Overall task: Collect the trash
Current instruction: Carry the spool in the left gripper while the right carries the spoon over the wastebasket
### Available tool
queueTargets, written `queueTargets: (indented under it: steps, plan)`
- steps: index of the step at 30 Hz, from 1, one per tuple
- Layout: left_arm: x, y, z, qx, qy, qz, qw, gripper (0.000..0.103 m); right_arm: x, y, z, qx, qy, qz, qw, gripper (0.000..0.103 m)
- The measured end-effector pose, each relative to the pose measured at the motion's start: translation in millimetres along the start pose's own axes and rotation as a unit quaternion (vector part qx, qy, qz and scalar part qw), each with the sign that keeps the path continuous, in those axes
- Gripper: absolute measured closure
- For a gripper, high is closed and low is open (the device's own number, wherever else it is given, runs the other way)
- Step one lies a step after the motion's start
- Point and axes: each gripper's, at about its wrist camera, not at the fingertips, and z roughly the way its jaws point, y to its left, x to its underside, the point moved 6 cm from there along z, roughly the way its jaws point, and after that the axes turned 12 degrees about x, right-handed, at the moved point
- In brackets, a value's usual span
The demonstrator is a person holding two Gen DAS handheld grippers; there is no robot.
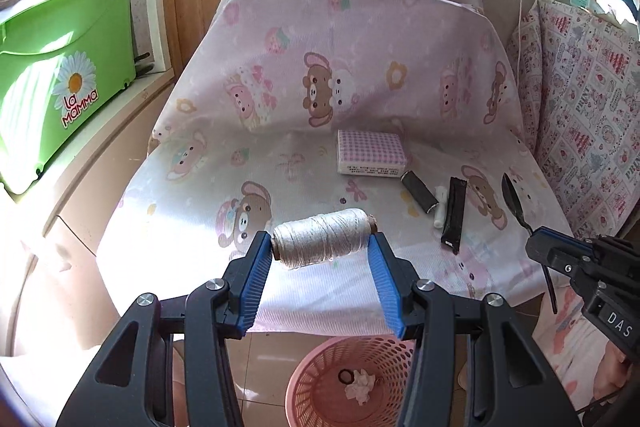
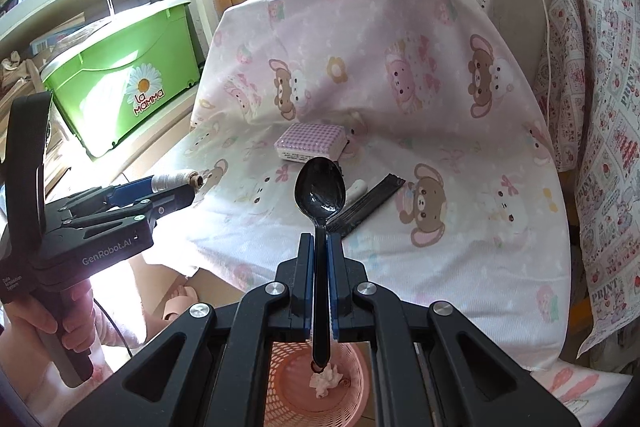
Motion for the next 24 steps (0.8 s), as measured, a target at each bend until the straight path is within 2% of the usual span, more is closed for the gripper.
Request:
queueTargets:
  steps: [3, 9, 12, 14, 17, 24]
  plan:
    - [6.4, -0.2, -1.8, -0.006, 0.005, 0.002, 1.0000, 0.055, 6.4, 6.9, -4.2, -0.009, 0.004, -0.001, 1.000, 0.096]
    - [19.7, -2.3, -3.8, 0.008, 0.031, -0.010, 0.9994, 0.055, 20.9, 19.6, -10.0, -0.032, 0.018, 0.001, 0.999, 0.096]
    - [28.4, -2.0, -3.3, 0.032, 0.048, -0.030, 0.9979, 0.055, 28.3, 26.1, -9.8, -0.044, 0.030, -0.001, 0.999, 0.096]
    - [33.3, -5.0, -1.7, 0.066, 0.059, -0.042, 0.9952, 0.055, 33.6, 32.0, -7.8, -0.055, 0.042, -0.008, 0.998, 0.096]
    - [38.2, -7.8, 1.9, 0.078, 0.074, -0.053, 0.9928, 0.055, 40.8, 38.6, -4.4, -0.065, 0.055, -0.011, 0.996, 0.096]
    - [46.3, -7.9, 10.6, 0.059, 0.117, -0.043, 0.9904, 0.055, 55.6, 48.1, 4.6, -0.069, 0.086, -0.019, 0.994, 0.096]
